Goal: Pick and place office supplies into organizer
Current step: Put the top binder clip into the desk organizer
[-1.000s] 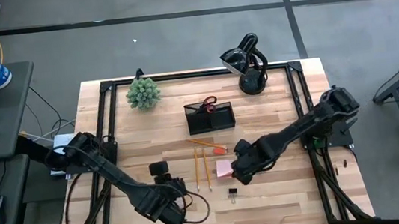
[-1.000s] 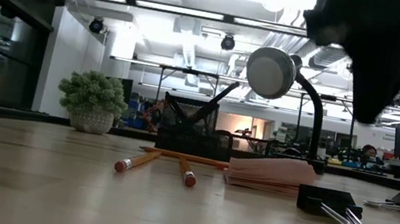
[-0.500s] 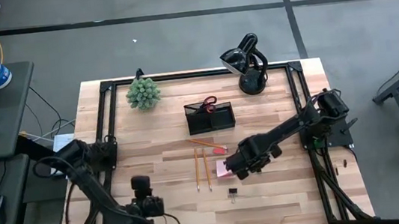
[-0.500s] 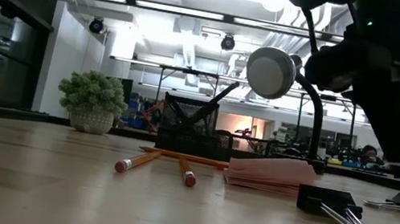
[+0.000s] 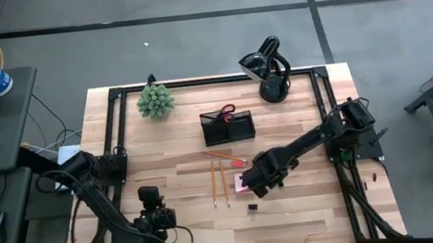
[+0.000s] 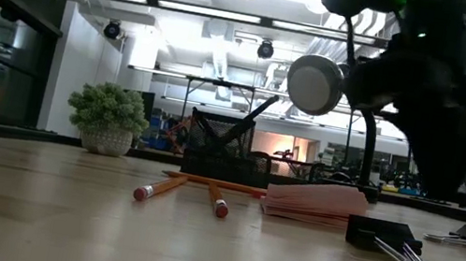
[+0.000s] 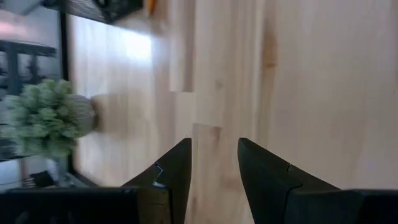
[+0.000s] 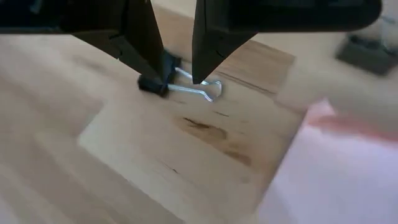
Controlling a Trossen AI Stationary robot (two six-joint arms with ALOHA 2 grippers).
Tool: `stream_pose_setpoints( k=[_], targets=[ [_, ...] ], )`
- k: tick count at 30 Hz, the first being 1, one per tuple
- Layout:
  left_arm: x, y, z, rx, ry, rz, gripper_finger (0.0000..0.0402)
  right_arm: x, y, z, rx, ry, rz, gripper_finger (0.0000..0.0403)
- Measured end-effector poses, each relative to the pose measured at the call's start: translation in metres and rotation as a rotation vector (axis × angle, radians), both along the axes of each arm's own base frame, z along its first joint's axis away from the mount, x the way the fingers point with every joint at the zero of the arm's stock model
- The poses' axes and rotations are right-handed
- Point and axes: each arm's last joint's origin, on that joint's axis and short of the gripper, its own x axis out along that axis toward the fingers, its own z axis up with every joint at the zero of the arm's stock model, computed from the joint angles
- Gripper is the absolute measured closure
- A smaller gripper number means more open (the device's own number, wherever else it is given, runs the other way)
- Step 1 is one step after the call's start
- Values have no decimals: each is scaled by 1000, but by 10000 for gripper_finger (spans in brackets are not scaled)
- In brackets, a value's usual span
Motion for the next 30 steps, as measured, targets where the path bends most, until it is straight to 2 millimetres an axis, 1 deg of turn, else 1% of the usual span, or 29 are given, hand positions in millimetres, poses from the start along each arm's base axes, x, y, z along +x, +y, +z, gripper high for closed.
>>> stream_pose_setpoints(
  k=[3,5,8,11,13,21,25,30],
  targets=[
    [0,2,1,35,-1,-13,282,-1,1,0,2,1,229,329],
    [0,2,2,50,-14,-28,282,-1,1,0,32,-3,351,329],
    [0,2,2,52,-25,-24,282,-1,2,0,99,-4,446,329],
    [1,2,2,54,-38,-19,282,0,2,0,108,-13,509,330],
    [1,2,2,61,-55,-17,282,1,2,0,105,-23,581,330],
    [1,3,3,70,-80,-13,282,6,5,0,70,-99,1076,352],
    [1,3,3,59,-117,24,282,7,6,0,73,-110,1177,366],
    [2,3,3,53,-164,60,282,7,5,0,75,-108,1195,376]
  ],
)
